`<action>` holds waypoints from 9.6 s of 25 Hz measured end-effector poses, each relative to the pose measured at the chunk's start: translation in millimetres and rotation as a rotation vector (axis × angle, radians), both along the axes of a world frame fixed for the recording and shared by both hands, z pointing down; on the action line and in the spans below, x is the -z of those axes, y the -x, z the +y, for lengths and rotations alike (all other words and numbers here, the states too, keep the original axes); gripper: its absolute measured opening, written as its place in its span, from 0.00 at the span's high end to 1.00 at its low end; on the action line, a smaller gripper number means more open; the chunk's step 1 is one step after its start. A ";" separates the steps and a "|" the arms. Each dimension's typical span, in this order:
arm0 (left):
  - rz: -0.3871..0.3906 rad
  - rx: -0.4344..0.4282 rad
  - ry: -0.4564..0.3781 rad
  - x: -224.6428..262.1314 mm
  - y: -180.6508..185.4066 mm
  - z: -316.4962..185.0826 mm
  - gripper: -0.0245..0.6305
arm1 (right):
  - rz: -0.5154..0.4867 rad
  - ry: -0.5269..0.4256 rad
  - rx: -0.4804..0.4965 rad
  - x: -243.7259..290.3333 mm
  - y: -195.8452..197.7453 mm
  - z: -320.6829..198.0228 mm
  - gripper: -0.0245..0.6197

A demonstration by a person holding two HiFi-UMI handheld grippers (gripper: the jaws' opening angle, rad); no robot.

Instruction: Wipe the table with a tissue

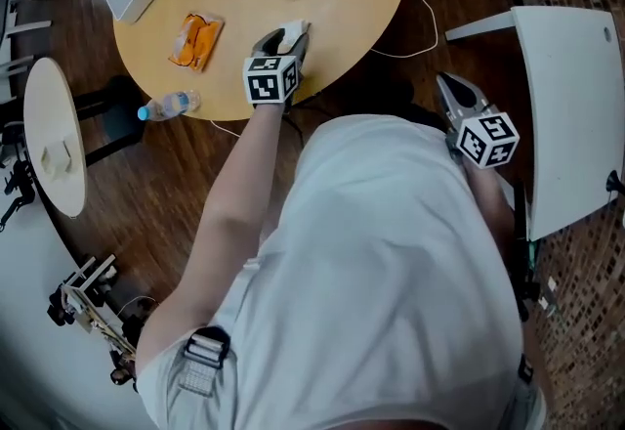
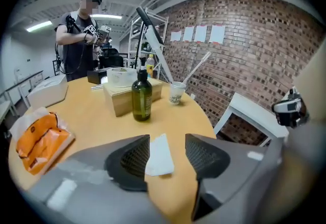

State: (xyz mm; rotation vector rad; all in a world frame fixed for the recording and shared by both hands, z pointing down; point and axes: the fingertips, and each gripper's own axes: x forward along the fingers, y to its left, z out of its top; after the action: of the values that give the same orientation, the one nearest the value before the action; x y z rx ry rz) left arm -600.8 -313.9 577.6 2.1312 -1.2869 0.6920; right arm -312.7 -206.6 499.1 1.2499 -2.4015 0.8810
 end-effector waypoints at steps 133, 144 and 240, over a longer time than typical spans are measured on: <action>-0.035 -1.299 0.184 -41.3 -728.5 -1.1 0.89 | 0.008 0.089 -1.061 -4.7 -488.7 83.9 0.95; -0.251 -1.461 0.028 -55.7 -740.8 4.9 0.90 | -0.036 0.087 -1.059 -6.4 -513.2 102.8 0.95; -0.263 -1.623 0.013 -52.8 -810.3 50.4 0.90 | -0.089 0.071 -1.128 -13.5 -546.3 96.5 0.95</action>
State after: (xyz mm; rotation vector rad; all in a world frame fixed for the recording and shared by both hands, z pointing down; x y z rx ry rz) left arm 209.6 -263.5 630.3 2.7725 0.7041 1.5261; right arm 233.5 -110.1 512.6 2.5959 -1.5292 1.2510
